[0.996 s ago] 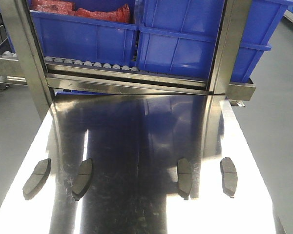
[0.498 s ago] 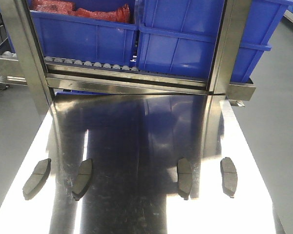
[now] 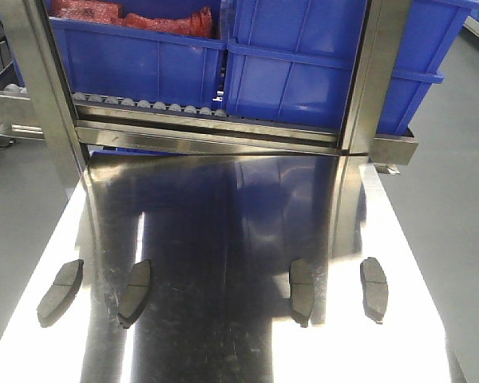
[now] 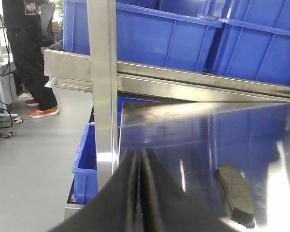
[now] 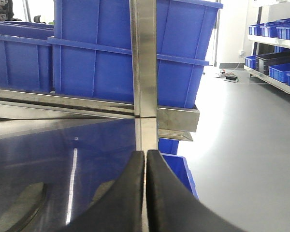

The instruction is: Move and align brake pads A on conveyor

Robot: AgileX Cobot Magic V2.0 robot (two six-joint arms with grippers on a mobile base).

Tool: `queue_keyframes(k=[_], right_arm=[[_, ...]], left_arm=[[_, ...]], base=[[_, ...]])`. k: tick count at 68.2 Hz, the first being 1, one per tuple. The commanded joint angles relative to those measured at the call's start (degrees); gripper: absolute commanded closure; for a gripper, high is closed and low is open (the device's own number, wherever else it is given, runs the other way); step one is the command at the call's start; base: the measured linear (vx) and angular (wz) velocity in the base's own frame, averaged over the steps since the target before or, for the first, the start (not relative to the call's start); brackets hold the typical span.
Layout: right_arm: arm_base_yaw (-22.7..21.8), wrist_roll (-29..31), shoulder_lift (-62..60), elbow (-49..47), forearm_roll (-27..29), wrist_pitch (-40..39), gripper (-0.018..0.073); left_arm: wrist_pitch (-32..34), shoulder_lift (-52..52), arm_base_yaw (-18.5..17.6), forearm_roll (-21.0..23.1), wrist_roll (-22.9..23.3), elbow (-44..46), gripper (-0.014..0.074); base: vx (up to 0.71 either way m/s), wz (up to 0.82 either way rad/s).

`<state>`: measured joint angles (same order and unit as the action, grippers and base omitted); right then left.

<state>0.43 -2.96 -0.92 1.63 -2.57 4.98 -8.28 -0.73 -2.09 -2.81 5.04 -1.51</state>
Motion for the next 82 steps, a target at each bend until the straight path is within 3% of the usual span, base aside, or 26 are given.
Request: queue_keyframes(k=[1,11,24,30,41,67,82], right_arm=[[-0.3,0.1,-0.4,0.7,-0.3,-4.1,0.0571],[-0.3,0.1,-0.4,0.7,-0.3,-4.1,0.0571],[-0.3,0.1,-0.4,0.7,-0.3,-4.1,0.0571],[-0.3,0.1,-0.4,0.7,-0.3,-4.1,0.0571],[-0.3,0.1,-0.4,0.7,-0.3,-4.1,0.0571],[-0.3,0.1,-0.4,0.7,-0.3,-4.1,0.0571],[-0.3,0.1,-0.4,0.7,-0.3,-4.1,0.0571]], left_arm=[[4.6,-0.8,-0.2,0.4,0.0,-1.0,0.0603],[6.1,-0.8,-0.2,0.4,0.0,-1.0,0.0603],[15.0,-0.7,-0.2,0.0,1.3,0.7,0.0603],[15.6,0.0,-0.2,0.0,2.4,4.1,0.0603],[7.8,7.5,-0.2,0.0,2.4,14.0,0.0603],[-23.3,32.4,-0.2,0.0,2.4,32.6,0.0603],[-29.1,39.7,-0.2,-0.1,2.4,33.2,0.0603]], base=[[0.00,0.00],[0.00,0.00],[0.00,0.00],[0.00,0.00],[0.00,0.00],[0.00,0.00],[0.00,0.00]])
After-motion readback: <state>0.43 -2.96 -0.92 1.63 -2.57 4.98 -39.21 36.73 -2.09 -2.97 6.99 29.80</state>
